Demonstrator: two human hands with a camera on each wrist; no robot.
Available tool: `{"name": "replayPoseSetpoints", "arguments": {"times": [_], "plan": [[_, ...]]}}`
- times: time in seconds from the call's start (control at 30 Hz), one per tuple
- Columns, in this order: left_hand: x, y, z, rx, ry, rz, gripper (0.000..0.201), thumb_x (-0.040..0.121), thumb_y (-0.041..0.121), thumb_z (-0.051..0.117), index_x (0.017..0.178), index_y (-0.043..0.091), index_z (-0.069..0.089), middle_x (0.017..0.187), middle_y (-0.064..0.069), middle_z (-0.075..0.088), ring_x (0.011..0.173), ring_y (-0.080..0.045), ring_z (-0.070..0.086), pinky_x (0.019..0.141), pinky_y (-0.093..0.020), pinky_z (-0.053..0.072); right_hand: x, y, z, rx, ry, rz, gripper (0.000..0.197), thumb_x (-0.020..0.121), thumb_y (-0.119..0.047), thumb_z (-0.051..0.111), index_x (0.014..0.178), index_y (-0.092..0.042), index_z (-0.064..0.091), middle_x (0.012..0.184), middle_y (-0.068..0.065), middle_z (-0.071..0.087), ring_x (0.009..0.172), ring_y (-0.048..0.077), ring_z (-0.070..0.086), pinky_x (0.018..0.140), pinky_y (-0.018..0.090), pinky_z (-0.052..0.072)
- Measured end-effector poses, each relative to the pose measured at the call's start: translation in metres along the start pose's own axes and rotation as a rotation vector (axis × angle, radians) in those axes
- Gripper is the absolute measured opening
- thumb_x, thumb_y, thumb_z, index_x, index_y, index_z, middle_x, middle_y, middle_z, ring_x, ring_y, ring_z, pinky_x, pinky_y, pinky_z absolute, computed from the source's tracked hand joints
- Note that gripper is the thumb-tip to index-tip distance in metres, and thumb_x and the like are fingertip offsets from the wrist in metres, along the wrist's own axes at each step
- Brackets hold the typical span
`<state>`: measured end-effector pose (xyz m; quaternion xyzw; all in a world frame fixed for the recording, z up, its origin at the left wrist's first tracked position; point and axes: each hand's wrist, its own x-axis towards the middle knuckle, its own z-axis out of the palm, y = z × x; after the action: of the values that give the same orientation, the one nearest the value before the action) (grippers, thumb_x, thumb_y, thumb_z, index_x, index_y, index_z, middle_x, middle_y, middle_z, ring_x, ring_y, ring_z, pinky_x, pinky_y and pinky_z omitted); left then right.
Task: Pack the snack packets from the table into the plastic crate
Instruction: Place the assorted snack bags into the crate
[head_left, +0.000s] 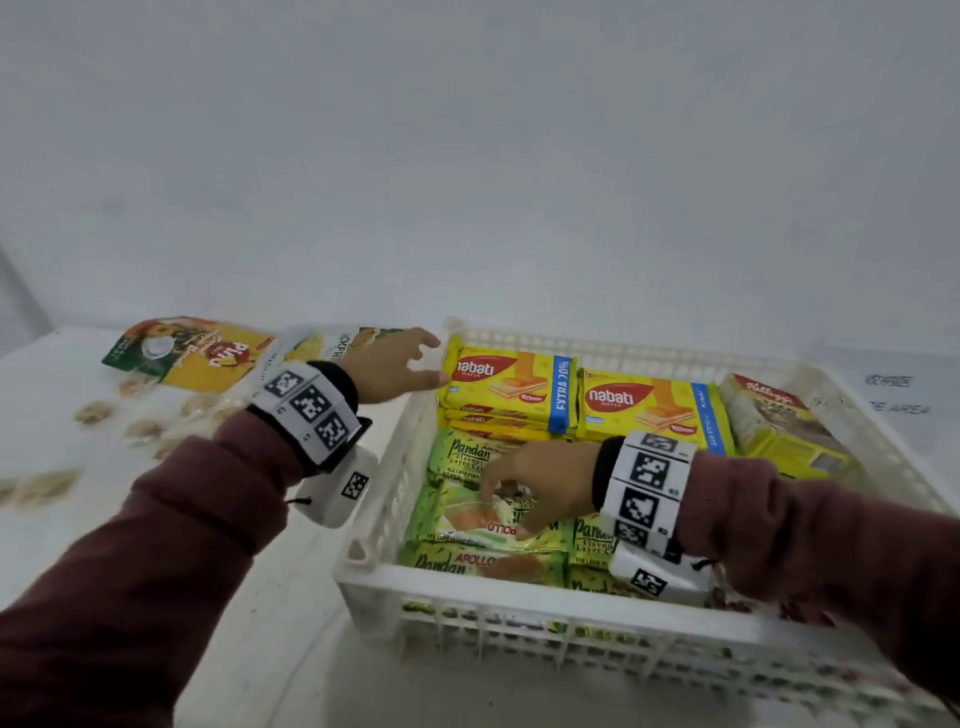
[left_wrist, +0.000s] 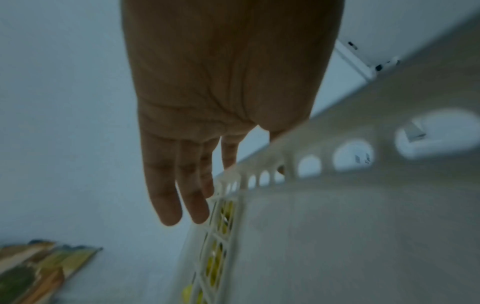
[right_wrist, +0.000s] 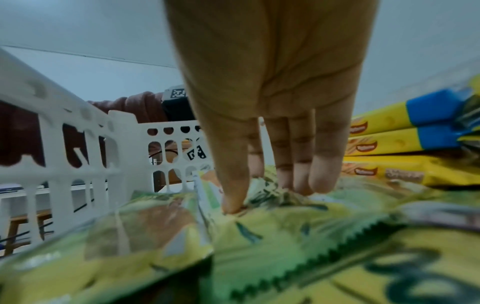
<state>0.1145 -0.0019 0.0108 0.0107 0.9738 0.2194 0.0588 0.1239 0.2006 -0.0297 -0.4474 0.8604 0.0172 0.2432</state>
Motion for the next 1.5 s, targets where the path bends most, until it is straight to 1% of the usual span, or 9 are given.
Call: {"name": "replayPoseSetpoints", "arguments": {"times": [0.2, 0.4, 0.5, 0.6, 0.97, 1.2, 1.27, 1.33, 1.5], "plan": [[0.007, 0.001, 0.029, -0.203, -0.007, 0.002, 0.062, 0.096, 0.025, 0.047, 0.147, 0.021, 0.013, 0.154, -0.009, 0.021, 0.132, -0.023, 0.035, 0.103, -0.032, 0.031, 0.008, -0.014, -0.001, -0.085, 0.112, -0.111, 0.065, 0.084, -0.017, 0.063, 0.140, -0.019, 0.032, 0.131, 0.011, 0.047, 0.112, 0.026, 0.050, 0.089, 0.036, 0.044], [0.016, -0.005, 0.036, -0.303, 0.034, 0.017, 0.061, 0.094, 0.009, 0.042, 0.146, 0.027, 0.015, 0.133, -0.017, 0.041, 0.067, 0.001, 0.033, 0.062, -0.016, 0.029, 0.021, -0.031, -0.011, -0.098, 0.081, -0.206, 0.053, 0.091, -0.020, 0.055, 0.138, -0.012, 0.031, 0.129, 0.016, 0.048, 0.112, 0.029, 0.052, 0.082, 0.033, 0.043], [0.013, -0.004, 0.037, -0.326, 0.037, 0.009, 0.062, 0.094, 0.008, 0.041, 0.147, 0.026, 0.014, 0.148, -0.016, 0.031, 0.106, -0.020, 0.051, 0.079, -0.027, 0.034, 0.028, -0.033, -0.005, -0.215, 0.096, -0.177, 0.050, 0.087, -0.012, 0.060, 0.132, -0.007, 0.039, 0.123, 0.017, 0.048, 0.111, 0.029, 0.050, 0.081, 0.033, 0.043], [0.009, -0.001, 0.038, -0.368, 0.036, 0.014, 0.062, 0.094, 0.004, 0.040, 0.148, 0.022, 0.013, 0.154, -0.008, 0.019, 0.138, -0.023, 0.025, 0.102, -0.029, 0.025, 0.028, -0.036, -0.001, -0.187, 0.078, -0.165, 0.053, 0.082, 0.000, 0.060, 0.130, -0.008, 0.042, 0.121, 0.018, 0.050, 0.107, 0.032, 0.053, 0.084, 0.039, 0.047], [0.013, -0.006, 0.040, -0.431, 0.022, -0.018, 0.063, 0.091, 0.017, 0.048, 0.145, 0.031, 0.020, 0.140, -0.014, 0.041, 0.125, -0.030, 0.044, 0.106, -0.041, 0.035, -0.028, -0.010, -0.075, 0.148, 0.526, -0.041, 0.016, 0.079, -0.029, 0.072, 0.085, -0.016, 0.063, 0.068, -0.001, 0.060, 0.053, 0.008, 0.050, 0.056, 0.025, 0.040], [0.016, -0.006, 0.030, -0.189, -0.082, -0.028, 0.068, 0.094, 0.022, 0.042, 0.148, 0.031, 0.003, 0.149, -0.015, 0.027, 0.117, -0.026, 0.046, 0.097, -0.035, 0.035, -0.012, 0.019, -0.019, 0.378, 0.272, 0.286, 0.042, 0.093, -0.036, 0.051, 0.070, -0.002, 0.053, 0.060, 0.012, 0.059, 0.050, 0.031, 0.062, 0.035, 0.012, 0.035], [0.017, -0.003, 0.017, -0.074, -0.193, -0.072, 0.081, 0.086, 0.042, 0.050, 0.148, 0.032, -0.001, 0.136, -0.017, 0.038, 0.094, -0.022, 0.051, 0.073, -0.028, 0.043, -0.013, 0.020, -0.012, 0.417, 0.217, 0.319, 0.045, 0.094, -0.038, 0.049, 0.059, -0.009, 0.044, 0.048, 0.003, 0.053, 0.030, 0.010, 0.051, 0.031, 0.012, 0.033], [0.017, 0.008, 0.001, 0.075, -0.262, -0.094, 0.075, 0.092, 0.039, 0.050, 0.149, 0.027, 0.002, 0.143, -0.019, 0.036, 0.110, -0.031, 0.053, 0.066, -0.023, 0.042, -0.014, 0.018, -0.008, 0.290, 0.219, 0.351, 0.049, 0.094, -0.040, 0.049, 0.054, -0.012, 0.040, 0.033, -0.005, 0.043, 0.023, 0.005, 0.037, 0.033, 0.017, 0.032], [0.008, 0.061, -0.035, 0.342, -0.161, -0.036, 0.054, 0.095, 0.038, 0.046, 0.142, 0.018, 0.032, 0.146, -0.005, 0.039, 0.131, -0.020, 0.039, 0.107, -0.027, 0.027, -0.014, 0.005, 0.003, 0.044, 0.246, 0.399, 0.046, 0.092, -0.042, 0.050, 0.059, -0.013, 0.037, 0.058, 0.000, 0.040, 0.049, 0.013, 0.038, 0.045, 0.024, 0.032]]}}
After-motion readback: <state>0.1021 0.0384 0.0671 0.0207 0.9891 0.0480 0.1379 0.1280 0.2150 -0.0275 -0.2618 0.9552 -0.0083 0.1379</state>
